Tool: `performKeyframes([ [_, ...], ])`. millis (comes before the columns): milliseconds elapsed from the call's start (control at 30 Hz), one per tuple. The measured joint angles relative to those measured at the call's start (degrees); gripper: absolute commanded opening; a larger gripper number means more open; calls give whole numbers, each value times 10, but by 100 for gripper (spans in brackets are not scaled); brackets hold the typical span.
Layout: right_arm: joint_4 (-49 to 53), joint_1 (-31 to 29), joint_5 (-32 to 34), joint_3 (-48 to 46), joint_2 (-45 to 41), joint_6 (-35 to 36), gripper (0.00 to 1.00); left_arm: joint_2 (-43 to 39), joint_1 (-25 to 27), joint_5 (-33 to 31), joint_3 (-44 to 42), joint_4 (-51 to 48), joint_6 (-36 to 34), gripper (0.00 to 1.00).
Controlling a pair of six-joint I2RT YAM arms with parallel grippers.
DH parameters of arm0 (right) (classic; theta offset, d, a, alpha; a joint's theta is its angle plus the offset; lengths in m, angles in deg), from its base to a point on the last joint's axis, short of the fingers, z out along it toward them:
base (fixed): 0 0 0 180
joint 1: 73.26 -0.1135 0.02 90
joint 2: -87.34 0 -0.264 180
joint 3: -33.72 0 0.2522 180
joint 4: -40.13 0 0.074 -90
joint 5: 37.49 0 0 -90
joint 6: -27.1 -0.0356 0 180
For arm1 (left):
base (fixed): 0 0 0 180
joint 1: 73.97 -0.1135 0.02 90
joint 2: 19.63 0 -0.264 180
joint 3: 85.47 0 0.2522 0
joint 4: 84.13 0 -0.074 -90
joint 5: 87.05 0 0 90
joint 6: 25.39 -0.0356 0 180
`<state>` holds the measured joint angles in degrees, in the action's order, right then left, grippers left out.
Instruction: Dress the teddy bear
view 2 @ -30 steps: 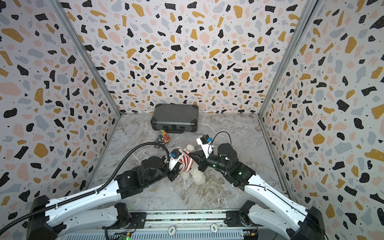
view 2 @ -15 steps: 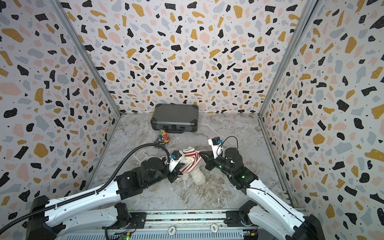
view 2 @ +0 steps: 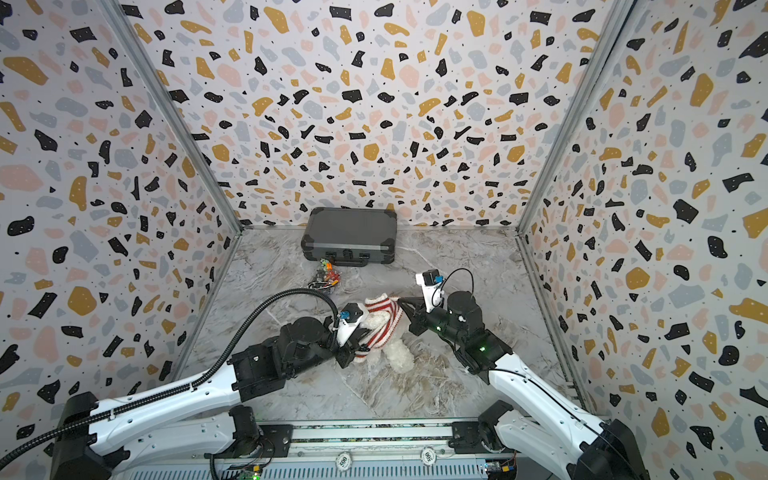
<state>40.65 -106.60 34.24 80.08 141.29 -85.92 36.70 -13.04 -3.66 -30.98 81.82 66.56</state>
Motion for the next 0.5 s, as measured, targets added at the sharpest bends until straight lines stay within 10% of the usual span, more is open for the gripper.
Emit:
performKeyframes([
  [367,-1,-16,-14,-40,7,-3,0,-24,2,-41,-28,26,61,0],
  [500,13,-31,-17,-46,-38,2,17,-23,3,-65,-27,35,100,0],
])
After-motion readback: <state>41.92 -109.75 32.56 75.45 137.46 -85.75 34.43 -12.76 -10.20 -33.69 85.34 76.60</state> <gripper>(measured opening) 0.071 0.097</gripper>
